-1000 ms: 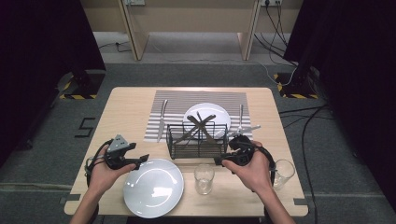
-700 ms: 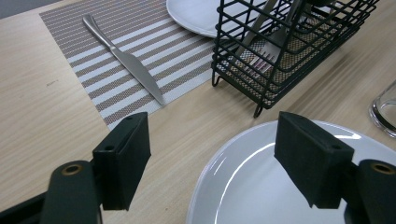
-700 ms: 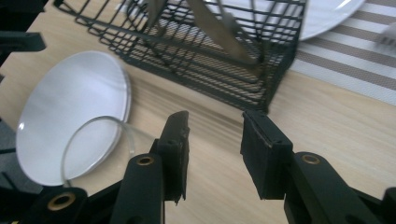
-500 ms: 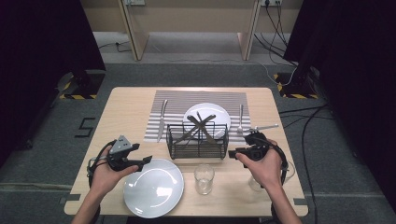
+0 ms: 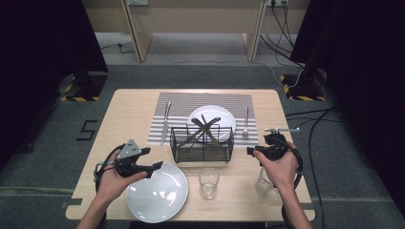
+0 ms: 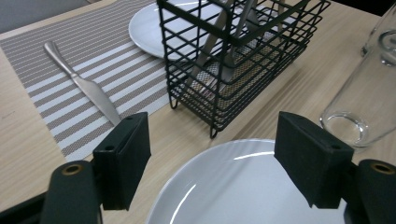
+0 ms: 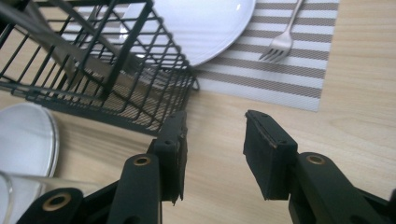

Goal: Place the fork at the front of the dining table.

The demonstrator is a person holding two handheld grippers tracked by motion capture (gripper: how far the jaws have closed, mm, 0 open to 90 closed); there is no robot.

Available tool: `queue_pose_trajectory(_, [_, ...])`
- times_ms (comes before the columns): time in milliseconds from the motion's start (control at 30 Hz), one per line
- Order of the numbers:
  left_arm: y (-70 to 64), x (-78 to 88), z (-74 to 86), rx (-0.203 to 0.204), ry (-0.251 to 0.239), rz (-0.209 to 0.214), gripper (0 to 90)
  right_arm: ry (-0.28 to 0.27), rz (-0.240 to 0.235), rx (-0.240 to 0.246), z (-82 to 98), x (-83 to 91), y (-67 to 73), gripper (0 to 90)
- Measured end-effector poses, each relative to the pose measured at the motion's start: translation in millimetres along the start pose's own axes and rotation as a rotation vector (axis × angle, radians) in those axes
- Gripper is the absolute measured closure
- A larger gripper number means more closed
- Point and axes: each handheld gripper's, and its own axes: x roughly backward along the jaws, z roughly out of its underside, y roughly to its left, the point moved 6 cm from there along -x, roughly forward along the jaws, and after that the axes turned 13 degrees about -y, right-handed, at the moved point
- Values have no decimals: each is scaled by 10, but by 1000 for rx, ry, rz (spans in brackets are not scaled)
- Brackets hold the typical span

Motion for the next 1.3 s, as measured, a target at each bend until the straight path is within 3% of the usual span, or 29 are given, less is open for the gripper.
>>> queue_pose_trajectory(333, [-222,-73,-79,-16,-14,67,267,-74,36,-61,-31,43,-239,581])
queue_pose_trajectory(600, [-386,-130,-107,-22,-10,117,266,-89,47,-87,2,59,-335,572])
queue_pose_trajectory(1300, [-477,-170,-101,-32,-5,134,267,-102,50,-92,3,112,-387,580])
